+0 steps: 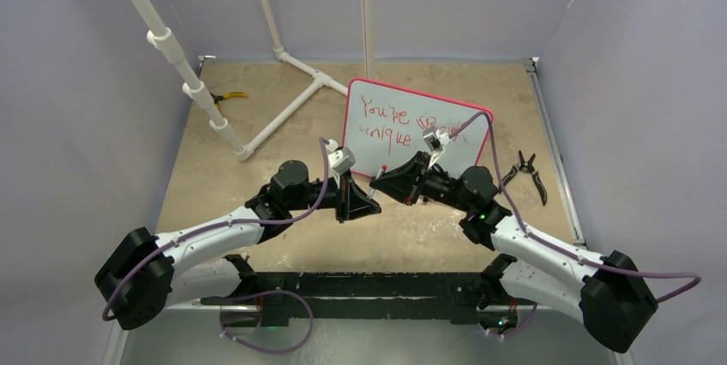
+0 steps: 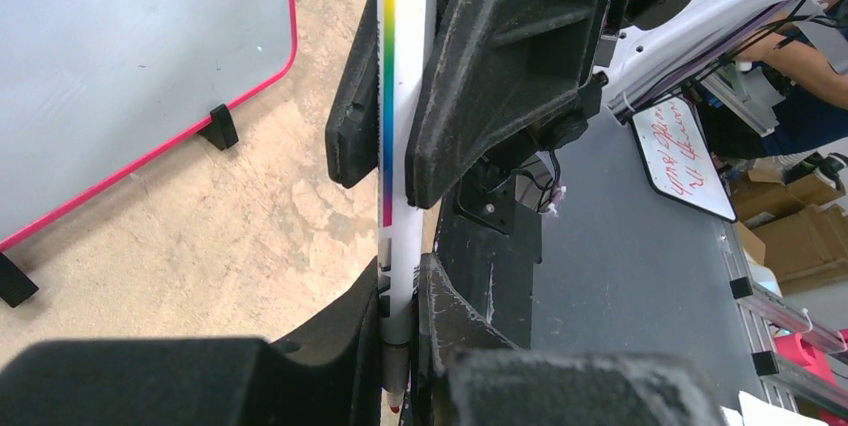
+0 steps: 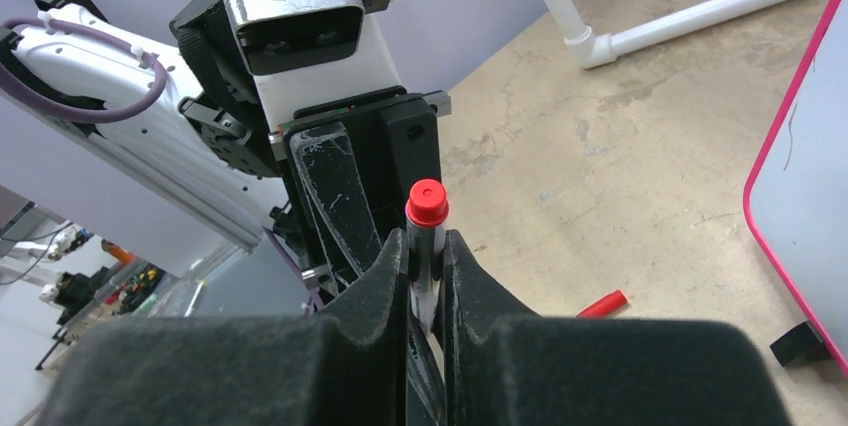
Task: Write a sentence on the whiteboard
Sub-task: Adjust the whiteboard marker, then pick up the pen cap from the center of the board.
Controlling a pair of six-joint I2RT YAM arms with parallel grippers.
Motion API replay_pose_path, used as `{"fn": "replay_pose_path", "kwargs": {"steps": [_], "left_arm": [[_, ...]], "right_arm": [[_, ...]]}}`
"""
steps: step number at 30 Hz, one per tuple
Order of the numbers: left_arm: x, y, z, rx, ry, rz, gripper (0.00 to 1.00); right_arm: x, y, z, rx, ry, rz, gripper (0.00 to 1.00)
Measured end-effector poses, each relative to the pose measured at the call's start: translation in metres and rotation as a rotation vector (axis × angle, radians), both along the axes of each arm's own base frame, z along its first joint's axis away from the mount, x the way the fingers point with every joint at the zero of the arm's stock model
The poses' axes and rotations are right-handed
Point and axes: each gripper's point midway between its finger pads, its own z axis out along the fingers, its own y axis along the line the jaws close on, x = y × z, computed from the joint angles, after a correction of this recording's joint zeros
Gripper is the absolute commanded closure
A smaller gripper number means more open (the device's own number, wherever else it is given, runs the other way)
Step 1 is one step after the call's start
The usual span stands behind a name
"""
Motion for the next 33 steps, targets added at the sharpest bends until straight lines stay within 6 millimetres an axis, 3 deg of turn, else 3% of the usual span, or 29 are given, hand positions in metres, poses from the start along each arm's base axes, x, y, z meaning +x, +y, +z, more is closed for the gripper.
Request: {"fn": "replay_pose_path", "kwargs": {"steps": [12, 18, 21, 30, 33], "left_arm": [[0.002, 0.001, 0.005, -0.008, -0.013, 0.02, 0.99], [0.005, 0.003, 0.006, 0.002, -0.019, 0.053, 0.51], [0.013, 0.01, -0.003, 0.045, 0.001, 0.117, 0.37], [0.041, 0.057, 0.02, 0.056, -0.021, 0.452, 0.32], [0.052, 0.075, 0.003, 0.121, 0.041, 0.584, 0.35]], "right_arm": [[0.003, -0.005, 0.004, 0.002, -0.008, -0.044, 1.0], [0.003, -0.012, 0.011, 0.009, -0.025, -0.08, 1.0], [0.005, -0.018, 0.02, 0.025, -0.053, -0.115, 1.0], [0.024, -0.031, 0.027, -0.025, -0.081, -0.246, 1.0], [0.03, -0.035, 0.023, -0.058, -0.078, -0.287, 1.0]]}}
